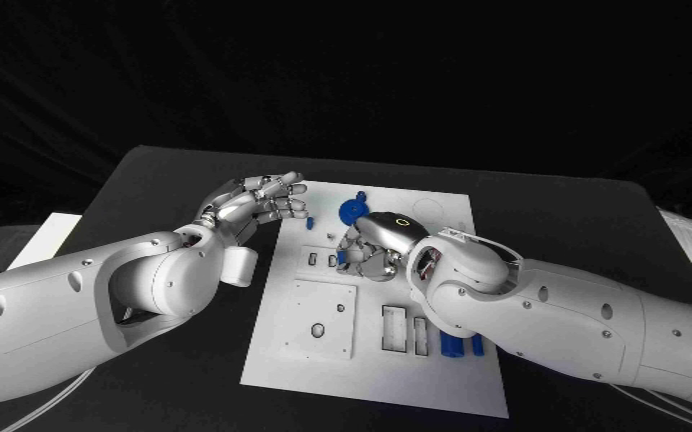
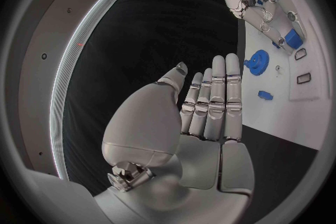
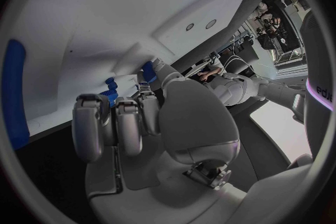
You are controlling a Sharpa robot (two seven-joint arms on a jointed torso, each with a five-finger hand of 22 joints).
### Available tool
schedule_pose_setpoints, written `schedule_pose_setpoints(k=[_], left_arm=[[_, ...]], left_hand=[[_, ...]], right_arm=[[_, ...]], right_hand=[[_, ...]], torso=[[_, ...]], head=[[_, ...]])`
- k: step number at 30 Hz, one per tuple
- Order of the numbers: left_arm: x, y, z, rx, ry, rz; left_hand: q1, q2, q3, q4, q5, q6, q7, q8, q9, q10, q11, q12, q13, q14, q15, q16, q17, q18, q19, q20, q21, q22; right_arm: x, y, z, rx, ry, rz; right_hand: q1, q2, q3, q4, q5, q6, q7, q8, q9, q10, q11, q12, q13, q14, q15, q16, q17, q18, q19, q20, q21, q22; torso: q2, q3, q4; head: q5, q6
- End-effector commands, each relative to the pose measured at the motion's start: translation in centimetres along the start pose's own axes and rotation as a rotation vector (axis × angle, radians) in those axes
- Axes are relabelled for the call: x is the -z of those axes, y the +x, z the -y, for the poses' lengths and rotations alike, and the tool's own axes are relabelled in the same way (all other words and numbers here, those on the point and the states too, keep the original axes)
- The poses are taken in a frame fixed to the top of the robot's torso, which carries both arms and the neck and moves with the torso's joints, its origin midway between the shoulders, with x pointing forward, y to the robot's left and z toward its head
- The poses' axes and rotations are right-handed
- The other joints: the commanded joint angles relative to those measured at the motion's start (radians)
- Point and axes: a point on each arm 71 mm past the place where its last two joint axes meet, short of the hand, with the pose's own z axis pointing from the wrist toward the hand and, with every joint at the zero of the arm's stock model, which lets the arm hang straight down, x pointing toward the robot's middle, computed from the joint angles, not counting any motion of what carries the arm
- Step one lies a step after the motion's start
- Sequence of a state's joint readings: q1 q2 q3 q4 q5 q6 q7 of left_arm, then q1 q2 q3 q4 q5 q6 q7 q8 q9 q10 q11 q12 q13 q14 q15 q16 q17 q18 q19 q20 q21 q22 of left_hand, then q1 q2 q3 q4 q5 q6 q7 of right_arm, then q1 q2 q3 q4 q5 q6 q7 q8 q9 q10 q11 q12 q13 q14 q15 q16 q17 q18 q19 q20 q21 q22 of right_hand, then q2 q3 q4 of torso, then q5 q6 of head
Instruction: Assemble the parts on the task board
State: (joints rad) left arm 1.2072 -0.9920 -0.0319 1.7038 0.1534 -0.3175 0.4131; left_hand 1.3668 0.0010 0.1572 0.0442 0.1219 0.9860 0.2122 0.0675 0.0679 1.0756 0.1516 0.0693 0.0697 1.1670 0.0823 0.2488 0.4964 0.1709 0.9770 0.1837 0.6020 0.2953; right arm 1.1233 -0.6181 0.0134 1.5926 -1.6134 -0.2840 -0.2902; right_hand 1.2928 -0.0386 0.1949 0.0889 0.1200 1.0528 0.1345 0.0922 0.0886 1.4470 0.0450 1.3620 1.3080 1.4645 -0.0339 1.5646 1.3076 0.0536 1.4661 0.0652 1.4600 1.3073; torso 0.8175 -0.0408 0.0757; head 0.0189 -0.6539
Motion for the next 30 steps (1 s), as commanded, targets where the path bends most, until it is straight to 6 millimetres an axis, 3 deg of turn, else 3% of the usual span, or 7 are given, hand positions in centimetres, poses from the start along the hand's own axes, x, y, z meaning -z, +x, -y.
schedule_pose_setpoints(k=[1, 10, 17, 30], left_arm=[[0.0, 0.1, 0.1, 0.007, 0.014, -0.018], [-0.1, -0.2, 0.1, 0.004, 0.013, -0.010], [-0.1, -0.2, 0.1, 0.005, 0.011, -0.011], [-0.2, -0.3, 0.1, -0.010, 0.007, -0.024]], left_hand=[[-0.008, -0.005, 0.009, 0.000, -0.003, -0.007, 0.003, -0.004, -0.001, -0.009, 0.001, -0.006, -0.001, -0.007, 0.001, -0.005, -0.001, 0.010, -0.006, 0.001, -0.003, -0.002], [-0.013, -0.006, 0.010, 0.001, -0.004, -0.009, 0.004, -0.004, -0.001, -0.011, 0.003, -0.006, -0.001, -0.006, 0.002, -0.007, -0.001, 0.010, -0.007, 0.002, -0.003, -0.002], [-0.013, -0.005, 0.011, 0.001, -0.004, -0.009, 0.004, -0.004, -0.001, -0.012, 0.003, -0.006, -0.001, -0.005, 0.002, -0.007, -0.001, 0.010, -0.007, 0.002, -0.002, -0.002], [-0.025, -0.009, 0.040, -0.006, -0.004, 0.014, -0.016, 0.002, 0.002, 0.018, -0.014, 0.001, 0.002, 0.039, -0.013, -0.003, 0.011, 0.014, 0.013, -0.008, 0.017, 0.004]], right_arm=[[0.1, 0.8, 0.5, 0.028, 0.038, -0.052], [0.1, 0.8, 0.3, 0.024, 0.037, -0.038], [0.1, 0.4, 0.2, 0.011, 0.035, 0.007], [1.1, -1.5, -1.0, -0.099, -0.131, 0.263]], right_hand=[[-0.019, -0.005, -0.005, 0.012, -0.022, -0.013, 0.000, -0.008, -0.004, -0.009, 0.004, -0.011, 0.101, 0.104, 0.008, 0.000, 0.252, -0.004, 0.011, 0.009, -0.004, 0.017], [-0.039, -0.021, -0.025, 0.032, -0.032, -0.038, 0.006, -0.017, -0.010, -0.019, 0.010, -0.023, 0.091, 0.104, 0.013, -0.001, 0.252, -0.003, 0.010, 0.014, -0.006, 0.015], [-0.076, -0.045, -0.073, 0.078, -0.067, -0.059, 0.010, -0.020, -0.014, -0.035, 0.015, -0.045, 0.074, 0.103, 0.017, -0.001, 0.251, -0.002, 0.008, 0.019, -0.009, 0.011], [-0.065, -0.071, -0.151, 0.140, -0.067, -0.088, 0.018, -0.021, -0.016, -0.051, 0.022, -0.064, 0.055, 0.104, 0.023, 0.000, 0.254, -0.002, 0.008, 0.024, -0.010, 0.010]], torso=[[0.000, -0.0006, 0.0003], [-0.001, -0.0009, 0.0008], [0.000, -0.0005, -0.0002], [-0.001, 0.0010, 0.0004]], head=[[-0.002, -0.001], [-0.005, 0.000], [-0.004, 0.002], [-0.001, 0.008]])
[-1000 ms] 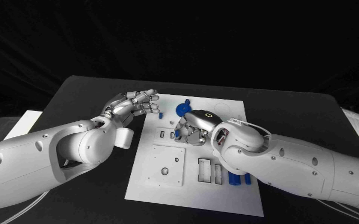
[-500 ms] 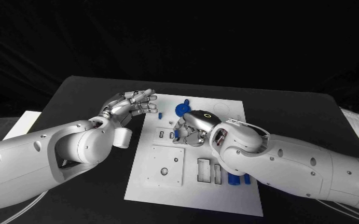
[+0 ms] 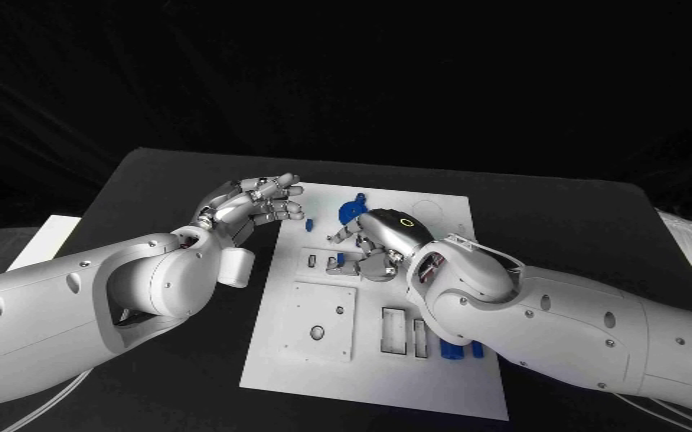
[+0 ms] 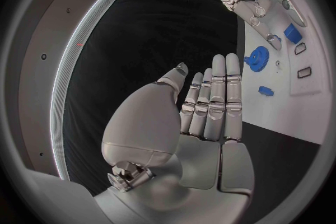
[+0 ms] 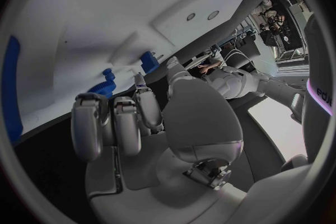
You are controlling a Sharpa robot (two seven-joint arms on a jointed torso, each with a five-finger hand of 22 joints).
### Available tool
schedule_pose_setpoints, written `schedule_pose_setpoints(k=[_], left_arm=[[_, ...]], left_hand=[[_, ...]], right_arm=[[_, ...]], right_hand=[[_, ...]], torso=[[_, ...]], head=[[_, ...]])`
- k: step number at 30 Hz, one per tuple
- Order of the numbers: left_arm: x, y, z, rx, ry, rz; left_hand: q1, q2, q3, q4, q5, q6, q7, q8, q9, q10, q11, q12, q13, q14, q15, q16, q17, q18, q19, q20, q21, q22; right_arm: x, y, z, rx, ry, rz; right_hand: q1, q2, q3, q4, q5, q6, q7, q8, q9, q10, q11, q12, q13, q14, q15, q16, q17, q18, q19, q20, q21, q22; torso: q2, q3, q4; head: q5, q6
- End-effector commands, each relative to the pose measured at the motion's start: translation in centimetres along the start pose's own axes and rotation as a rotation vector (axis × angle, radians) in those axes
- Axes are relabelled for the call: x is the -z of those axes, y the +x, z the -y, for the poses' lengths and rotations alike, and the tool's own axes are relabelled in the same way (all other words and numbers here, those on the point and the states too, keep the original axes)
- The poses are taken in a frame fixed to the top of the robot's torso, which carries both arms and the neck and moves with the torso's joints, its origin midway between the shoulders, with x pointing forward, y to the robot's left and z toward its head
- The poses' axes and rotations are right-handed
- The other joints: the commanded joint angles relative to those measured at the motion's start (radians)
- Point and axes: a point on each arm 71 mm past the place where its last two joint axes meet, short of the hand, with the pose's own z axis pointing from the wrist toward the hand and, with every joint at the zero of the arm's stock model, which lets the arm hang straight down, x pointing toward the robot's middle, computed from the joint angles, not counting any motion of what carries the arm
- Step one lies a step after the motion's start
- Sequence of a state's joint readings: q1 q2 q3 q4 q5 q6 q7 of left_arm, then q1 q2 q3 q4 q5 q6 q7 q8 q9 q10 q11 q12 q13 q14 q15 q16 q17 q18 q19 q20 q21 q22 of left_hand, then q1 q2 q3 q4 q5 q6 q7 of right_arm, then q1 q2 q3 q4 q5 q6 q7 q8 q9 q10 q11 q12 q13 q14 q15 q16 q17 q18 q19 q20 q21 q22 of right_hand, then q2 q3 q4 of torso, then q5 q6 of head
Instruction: Assemble the parts on the task board
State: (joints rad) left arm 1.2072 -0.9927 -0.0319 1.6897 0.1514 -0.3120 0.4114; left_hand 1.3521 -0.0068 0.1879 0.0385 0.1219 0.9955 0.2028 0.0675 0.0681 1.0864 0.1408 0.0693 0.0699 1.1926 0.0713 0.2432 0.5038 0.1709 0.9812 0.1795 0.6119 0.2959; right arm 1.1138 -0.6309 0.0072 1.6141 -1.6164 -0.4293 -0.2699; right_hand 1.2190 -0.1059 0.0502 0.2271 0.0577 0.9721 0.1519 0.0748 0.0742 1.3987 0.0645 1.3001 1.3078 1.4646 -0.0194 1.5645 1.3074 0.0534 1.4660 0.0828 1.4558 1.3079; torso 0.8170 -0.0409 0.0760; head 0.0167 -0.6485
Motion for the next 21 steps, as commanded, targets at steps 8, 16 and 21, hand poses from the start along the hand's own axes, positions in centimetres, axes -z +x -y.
schedule_pose_setpoints(k=[8, 16, 21], left_arm=[[-0.2, 0.3, -0.7, -0.142, -0.094, -0.090], [-0.6, 0.6, -1.8, -0.410, -0.317, -0.193], [-2.0, 0.3, -0.7, -0.694, -0.477, -0.240]], left_hand=[[-0.085, -0.050, -0.025, 0.025, -0.006, -0.015, -0.018, 0.000, -0.001, 0.084, -0.022, 0.037, 0.024, 0.185, -0.033, 0.205, 0.136, 0.014, 0.129, -0.044, 0.151, 0.077], [-0.160, -0.044, -0.103, 0.092, -0.011, 0.011, -0.076, 0.155, 0.063, 0.156, -0.086, 0.428, 0.286, 0.360, -0.096, 1.230, 0.981, -0.065, 0.391, -0.099, 0.624, 0.660], [-0.213, -0.010, -0.155, 0.185, -0.009, 0.049, -0.113, 0.305, 0.147, 0.249, -0.139, 1.026, 0.874, 0.378, -0.125, 1.328, 1.067, -0.104, 0.475, -0.129, 0.775, 0.908]], right_arm=[[2.4, -3.9, 0.3, -0.219, -0.206, 0.205], [5.2, -9.2, 6.1, -0.504, -0.035, 0.184], [6.9, -12.3, 9.6, -0.557, 0.062, 0.225]], right_hand=[[0.044, 0.023, -0.013, 0.014, 0.014, -0.010, 0.002, 0.001, 0.000, -0.014, 0.003, -0.015, 0.044, 0.099, 0.011, -0.012, 0.235, 0.002, -0.002, 0.009, -0.018, -0.013], [0.087, 0.049, -0.014, -0.001, 0.043, -0.008, 0.001, 0.005, 0.002, -0.036, 0.002, -0.044, 0.020, 0.090, 0.009, -0.033, 0.204, 0.010, -0.020, 0.009, -0.042, -0.055], [0.090, 0.052, -0.017, -0.002, 0.048, -0.007, 0.001, 0.006, 0.003, -0.035, 0.002, -0.043, 0.020, 0.090, 0.009, -0.035, 0.201, 0.011, -0.021, 0.008, -0.043, -0.057]], torso=[[-0.005, 0.0022, -0.0029], [-0.025, 0.0122, -0.0029], [-0.040, 0.0206, -0.0094]], head=[[0.005, 0.011], [0.015, -0.004], [0.020, -0.012]])
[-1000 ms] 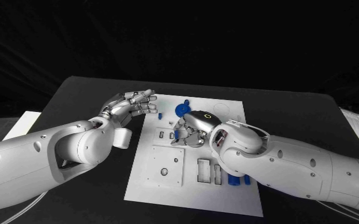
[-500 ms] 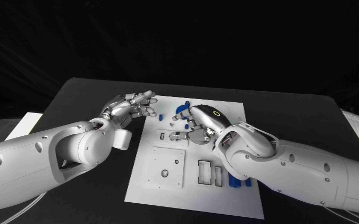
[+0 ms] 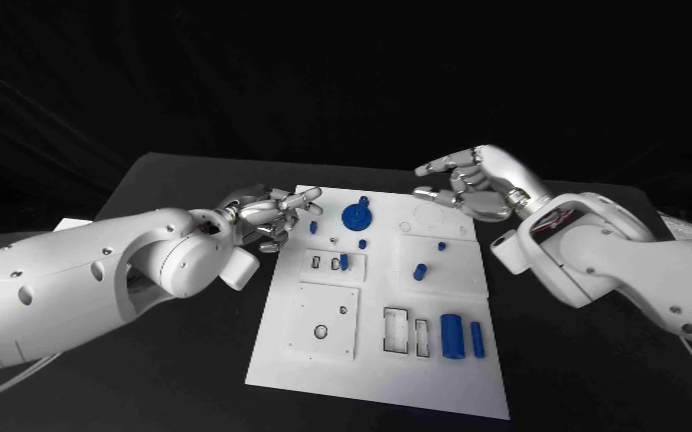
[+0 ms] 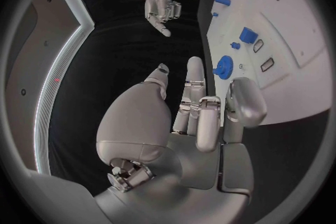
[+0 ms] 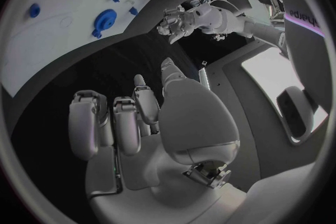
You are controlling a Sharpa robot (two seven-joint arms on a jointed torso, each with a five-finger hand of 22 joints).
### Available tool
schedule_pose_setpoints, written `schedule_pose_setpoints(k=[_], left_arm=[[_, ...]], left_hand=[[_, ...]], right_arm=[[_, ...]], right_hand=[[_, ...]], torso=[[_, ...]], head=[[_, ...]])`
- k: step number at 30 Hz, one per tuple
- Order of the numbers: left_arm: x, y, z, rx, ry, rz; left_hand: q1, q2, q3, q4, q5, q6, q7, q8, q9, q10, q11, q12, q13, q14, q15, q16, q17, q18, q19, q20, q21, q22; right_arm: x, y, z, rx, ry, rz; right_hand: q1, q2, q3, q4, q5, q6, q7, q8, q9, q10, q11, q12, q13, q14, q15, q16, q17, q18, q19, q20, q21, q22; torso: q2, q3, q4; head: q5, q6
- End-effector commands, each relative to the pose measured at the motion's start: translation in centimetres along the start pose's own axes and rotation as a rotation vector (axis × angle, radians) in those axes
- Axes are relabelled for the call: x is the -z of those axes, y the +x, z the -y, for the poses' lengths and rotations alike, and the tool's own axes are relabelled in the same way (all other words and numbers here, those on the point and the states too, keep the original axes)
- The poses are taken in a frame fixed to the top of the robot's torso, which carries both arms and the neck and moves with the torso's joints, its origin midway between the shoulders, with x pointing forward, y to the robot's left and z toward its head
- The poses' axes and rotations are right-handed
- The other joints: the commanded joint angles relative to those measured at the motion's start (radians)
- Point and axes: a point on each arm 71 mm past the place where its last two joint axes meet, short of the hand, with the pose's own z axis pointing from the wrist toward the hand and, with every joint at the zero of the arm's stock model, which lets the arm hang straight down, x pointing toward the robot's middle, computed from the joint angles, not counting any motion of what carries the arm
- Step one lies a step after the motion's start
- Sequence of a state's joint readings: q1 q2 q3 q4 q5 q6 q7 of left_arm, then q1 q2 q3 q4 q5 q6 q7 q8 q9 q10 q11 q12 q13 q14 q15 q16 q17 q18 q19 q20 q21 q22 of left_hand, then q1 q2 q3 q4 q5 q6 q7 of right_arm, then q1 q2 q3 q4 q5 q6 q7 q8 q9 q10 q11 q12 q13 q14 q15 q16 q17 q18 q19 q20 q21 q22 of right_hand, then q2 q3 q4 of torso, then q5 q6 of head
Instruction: Assemble the parts on the task board
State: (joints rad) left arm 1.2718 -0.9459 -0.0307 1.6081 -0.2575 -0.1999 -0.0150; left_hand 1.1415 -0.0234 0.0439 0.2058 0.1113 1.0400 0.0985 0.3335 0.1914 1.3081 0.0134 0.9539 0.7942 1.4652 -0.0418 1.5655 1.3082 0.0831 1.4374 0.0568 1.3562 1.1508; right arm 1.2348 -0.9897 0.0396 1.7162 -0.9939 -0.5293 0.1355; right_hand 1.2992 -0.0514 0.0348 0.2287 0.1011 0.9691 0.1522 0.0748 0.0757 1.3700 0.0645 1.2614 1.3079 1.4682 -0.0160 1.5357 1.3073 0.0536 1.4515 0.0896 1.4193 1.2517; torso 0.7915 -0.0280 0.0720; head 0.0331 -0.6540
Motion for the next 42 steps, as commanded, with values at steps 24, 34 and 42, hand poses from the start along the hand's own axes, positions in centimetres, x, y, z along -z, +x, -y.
schedule_pose_setpoints(k=[24, 34, 42], left_arm=[[-6.1, 2.7, 3.6, -0.954, -0.484, -0.123], [-7.5, 4.1, 3.6, -0.998, -0.510, -0.172], [-8.1, 4.7, 3.5, -1.012, -0.522, -0.188]], left_hand=[[-0.049, 0.040, -0.188, 0.084, -0.063, -0.123, -0.055, 0.347, 0.307, 0.077, -0.039, 0.432, 0.491, 0.106, -0.045, 0.005, 0.263, -0.047, 0.071, -0.035, 0.125, 0.231], [-0.069, 0.028, -0.226, 0.087, -0.065, -0.130, -0.056, 0.352, 0.325, 0.074, -0.040, 0.431, 0.492, 0.106, -0.045, 0.005, 0.263, -0.047, 0.070, -0.036, 0.126, 0.234], [-0.073, 0.028, -0.232, 0.086, -0.065, -0.131, -0.056, 0.353, 0.328, 0.074, -0.040, 0.431, 0.493, 0.106, -0.046, 0.005, 0.263, -0.047, 0.069, -0.037, 0.126, 0.234]], right_arm=[[1.0, -6.2, 5.2, -0.113, 0.188, 0.093], [0.6, -5.7, 5.4, -0.106, 0.189, 0.085], [0.4, -5.5, 5.4, -0.105, 0.186, 0.090]], right_hand=[[0.051, 0.013, -0.024, -0.039, 0.091, -0.003, -0.002, 0.011, 0.002, -0.006, -0.002, -0.009, 0.011, 0.085, 0.001, -0.012, 0.195, 0.011, -0.006, -0.003, -0.012, -0.006], [0.053, 0.015, -0.027, -0.042, 0.101, -0.003, -0.002, 0.011, 0.002, -0.006, -0.002, -0.010, 0.010, 0.085, 0.001, -0.012, 0.195, 0.011, -0.006, -0.003, -0.012, -0.006], [0.052, 0.016, -0.029, -0.042, 0.106, -0.004, -0.002, 0.011, 0.002, -0.011, -0.001, -0.017, 0.005, 0.084, 0.001, -0.016, 0.189, 0.013, -0.010, -0.003, -0.018, -0.017]], torso=[[-0.037, 0.0286, -0.0054], [-0.034, 0.0258, -0.0020], [-0.034, 0.0242, -0.0008]], head=[[0.031, -0.031], [0.029, -0.034], [0.027, -0.034]])
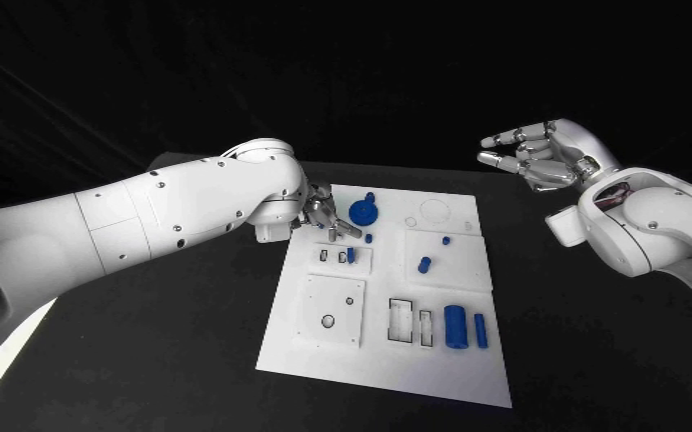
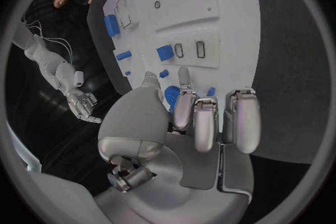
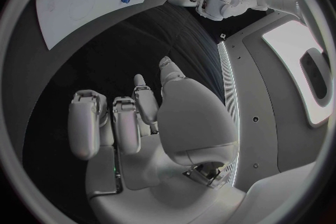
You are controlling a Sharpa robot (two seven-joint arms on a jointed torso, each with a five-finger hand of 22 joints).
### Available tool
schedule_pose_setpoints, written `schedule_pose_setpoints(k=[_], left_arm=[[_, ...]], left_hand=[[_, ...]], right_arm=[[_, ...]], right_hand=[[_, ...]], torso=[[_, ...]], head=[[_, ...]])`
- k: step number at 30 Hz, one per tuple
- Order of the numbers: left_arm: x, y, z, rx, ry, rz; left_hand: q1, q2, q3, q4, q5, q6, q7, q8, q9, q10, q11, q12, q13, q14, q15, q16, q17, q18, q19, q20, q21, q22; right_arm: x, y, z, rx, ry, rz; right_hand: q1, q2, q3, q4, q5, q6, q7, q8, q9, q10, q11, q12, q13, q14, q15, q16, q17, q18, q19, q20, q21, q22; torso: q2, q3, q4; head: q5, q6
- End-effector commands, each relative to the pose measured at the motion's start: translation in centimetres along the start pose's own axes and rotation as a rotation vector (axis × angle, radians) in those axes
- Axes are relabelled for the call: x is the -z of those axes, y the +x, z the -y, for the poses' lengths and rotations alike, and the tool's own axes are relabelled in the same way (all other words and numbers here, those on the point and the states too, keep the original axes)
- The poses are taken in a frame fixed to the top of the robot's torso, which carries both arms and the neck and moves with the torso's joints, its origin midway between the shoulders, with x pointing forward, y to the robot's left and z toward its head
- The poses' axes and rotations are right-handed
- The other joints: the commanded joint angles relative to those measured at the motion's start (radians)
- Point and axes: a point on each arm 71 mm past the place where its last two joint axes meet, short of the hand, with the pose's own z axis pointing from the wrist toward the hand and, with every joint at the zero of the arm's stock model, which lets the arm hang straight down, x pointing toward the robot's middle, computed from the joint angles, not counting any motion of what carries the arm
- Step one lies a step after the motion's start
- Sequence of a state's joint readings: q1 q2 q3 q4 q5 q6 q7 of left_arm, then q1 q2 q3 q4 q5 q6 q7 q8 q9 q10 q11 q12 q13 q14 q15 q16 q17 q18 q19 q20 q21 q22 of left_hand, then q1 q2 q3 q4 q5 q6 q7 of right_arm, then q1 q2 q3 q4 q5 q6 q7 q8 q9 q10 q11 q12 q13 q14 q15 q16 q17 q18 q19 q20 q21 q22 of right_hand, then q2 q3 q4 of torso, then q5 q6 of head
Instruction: Assemble the parts on the task board
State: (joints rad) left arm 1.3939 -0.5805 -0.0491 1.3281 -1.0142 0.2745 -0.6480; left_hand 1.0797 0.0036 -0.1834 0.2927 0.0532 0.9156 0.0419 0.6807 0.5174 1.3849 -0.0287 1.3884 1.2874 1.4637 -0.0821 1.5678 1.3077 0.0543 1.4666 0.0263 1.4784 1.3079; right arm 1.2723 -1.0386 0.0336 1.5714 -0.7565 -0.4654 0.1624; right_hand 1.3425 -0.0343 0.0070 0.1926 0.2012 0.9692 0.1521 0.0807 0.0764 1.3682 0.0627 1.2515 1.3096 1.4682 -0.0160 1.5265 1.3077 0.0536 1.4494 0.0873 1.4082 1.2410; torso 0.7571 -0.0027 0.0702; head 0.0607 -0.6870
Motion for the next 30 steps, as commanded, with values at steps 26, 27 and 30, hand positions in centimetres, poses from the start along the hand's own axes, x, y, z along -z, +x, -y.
schedule_pose_setpoints(k=[26, 27, 30], left_arm=[[-0.7, 1.0, 1.5, -0.076, -0.002, -0.069], [-0.7, 1.1, 1.5, -0.076, -0.002, -0.068], [-0.7, 1.1, 1.5, -0.076, -0.001, -0.068]], left_hand=[[0.019, 0.024, -0.005, -0.006, -0.005, -0.012, 0.001, 0.008, 0.015, -0.007, 0.003, -0.008, -0.004, 0.107, -0.005, 0.003, 0.263, -0.018, 0.039, -0.006, 0.004, 0.076], [0.022, 0.026, -0.005, -0.006, -0.005, -0.013, 0.001, 0.008, 0.016, -0.008, 0.003, -0.009, -0.006, 0.107, -0.005, 0.003, 0.263, -0.017, 0.038, -0.005, 0.003, 0.074], [0.025, 0.030, -0.005, -0.006, -0.005, -0.013, 0.002, 0.008, 0.018, -0.009, 0.003, -0.010, -0.007, 0.107, -0.004, 0.003, 0.263, -0.017, 0.038, -0.005, 0.003, 0.074]], right_arm=[[-0.5, 1.1, -0.4, -0.009, -0.022, 0.001], [-0.6, 1.2, -0.4, -0.009, -0.021, 0.001], [-0.6, 1.2, -0.4, -0.009, -0.020, 0.000]], right_hand=[[0.008, 0.004, -0.013, -0.008, 0.026, -0.011, -0.001, 0.003, 0.000, -0.031, 0.001, -0.038, -0.023, 0.075, 0.002, -0.032, 0.157, 0.022, -0.027, -0.001, -0.035, -0.054], [0.008, 0.004, -0.013, -0.008, 0.026, -0.011, -0.001, 0.003, 0.000, -0.031, 0.001, -0.038, -0.023, 0.075, 0.002, -0.032, 0.157, 0.022, -0.027, -0.001, -0.035, -0.054], [0.008, 0.004, -0.013, -0.008, 0.026, -0.011, -0.001, 0.003, 0.000, -0.031, 0.001, -0.038, -0.023, 0.075, 0.002, -0.032, 0.157, 0.022, -0.027, -0.001, -0.035, -0.054]], torso=[[0.002, -0.0024, 0.0046], [0.002, -0.0024, 0.0050], [0.002, -0.0019, 0.0056]], head=[[-0.009, -0.015], [-0.009, -0.015], [-0.012, -0.017]])
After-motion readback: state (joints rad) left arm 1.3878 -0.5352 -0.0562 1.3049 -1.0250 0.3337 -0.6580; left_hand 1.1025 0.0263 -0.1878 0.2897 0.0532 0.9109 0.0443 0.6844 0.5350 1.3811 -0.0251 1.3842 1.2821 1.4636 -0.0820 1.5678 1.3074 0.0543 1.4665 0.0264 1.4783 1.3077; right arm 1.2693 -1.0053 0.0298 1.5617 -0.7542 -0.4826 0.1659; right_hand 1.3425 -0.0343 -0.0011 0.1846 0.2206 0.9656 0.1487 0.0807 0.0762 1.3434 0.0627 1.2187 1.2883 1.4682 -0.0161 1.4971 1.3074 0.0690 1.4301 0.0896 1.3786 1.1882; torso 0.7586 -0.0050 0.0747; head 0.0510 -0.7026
